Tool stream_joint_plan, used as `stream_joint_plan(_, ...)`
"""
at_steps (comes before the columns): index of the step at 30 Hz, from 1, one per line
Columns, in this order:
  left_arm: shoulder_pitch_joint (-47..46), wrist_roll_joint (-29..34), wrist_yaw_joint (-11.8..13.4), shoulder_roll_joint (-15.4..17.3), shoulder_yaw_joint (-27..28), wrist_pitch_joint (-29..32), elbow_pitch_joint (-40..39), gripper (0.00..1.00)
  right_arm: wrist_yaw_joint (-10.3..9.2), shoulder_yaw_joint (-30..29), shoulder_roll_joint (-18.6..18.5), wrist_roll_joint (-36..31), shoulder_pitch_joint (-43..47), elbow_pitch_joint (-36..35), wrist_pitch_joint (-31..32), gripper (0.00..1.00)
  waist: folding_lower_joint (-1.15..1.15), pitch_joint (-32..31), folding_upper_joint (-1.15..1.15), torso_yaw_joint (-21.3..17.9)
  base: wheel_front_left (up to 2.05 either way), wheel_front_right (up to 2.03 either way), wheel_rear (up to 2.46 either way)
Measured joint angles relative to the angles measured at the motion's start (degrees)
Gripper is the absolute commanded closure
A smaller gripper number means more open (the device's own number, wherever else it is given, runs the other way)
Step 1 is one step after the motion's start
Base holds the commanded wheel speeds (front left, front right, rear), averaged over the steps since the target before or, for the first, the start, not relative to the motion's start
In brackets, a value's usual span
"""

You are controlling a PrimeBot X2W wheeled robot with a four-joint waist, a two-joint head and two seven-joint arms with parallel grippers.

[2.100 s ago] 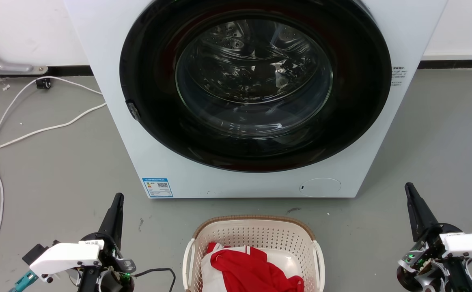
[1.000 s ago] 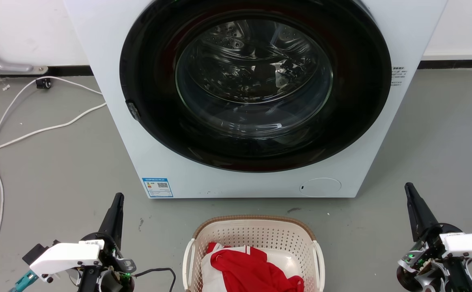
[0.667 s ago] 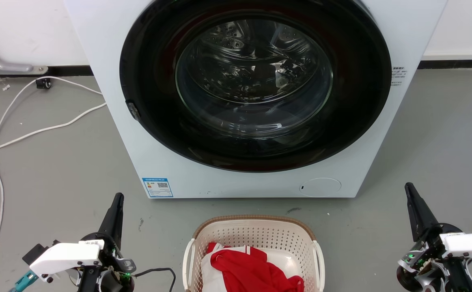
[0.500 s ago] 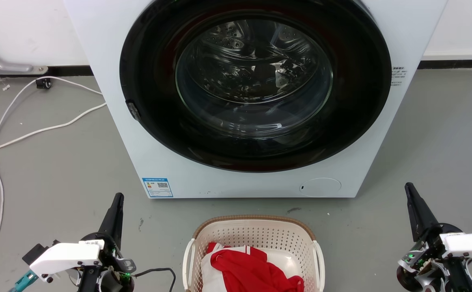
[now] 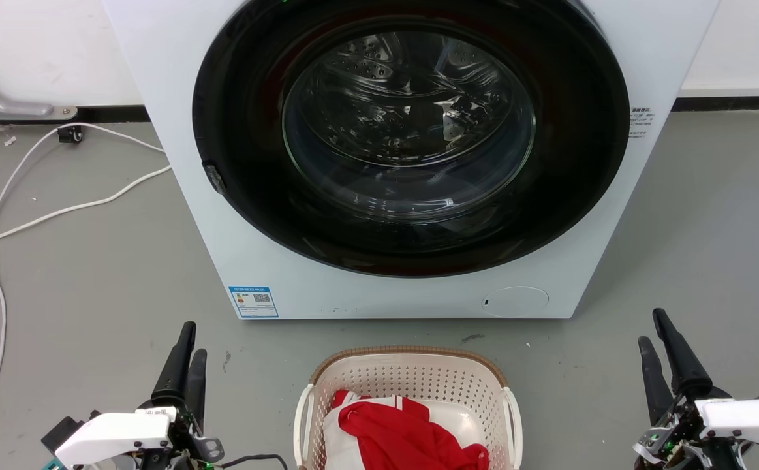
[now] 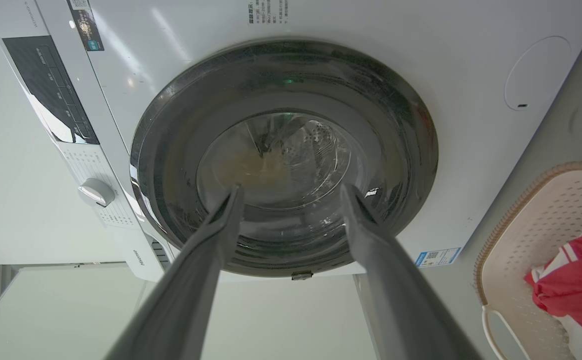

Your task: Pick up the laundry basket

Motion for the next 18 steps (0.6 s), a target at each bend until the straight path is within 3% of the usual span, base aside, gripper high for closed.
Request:
stream_joint_plan(12,0.93,4.52,0.00,0.00,0.40,-3.11,-1.68,0.00,0.00,0.11,0.00,-3.96,0.51,-0.01,-3.05,0.00,0.00,0.01,0.00,-0.05,0.00,0.00,0.00)
stream_joint_plan(18,1.33,7.70,0.00,0.01,1.76,-4.48,-2.49,0.00,0.00,-0.46,0.01,-10.28,0.51,0.47,-4.43,0.00,0.00,0.00,0.00,-0.08,0.00,0.00,0.00)
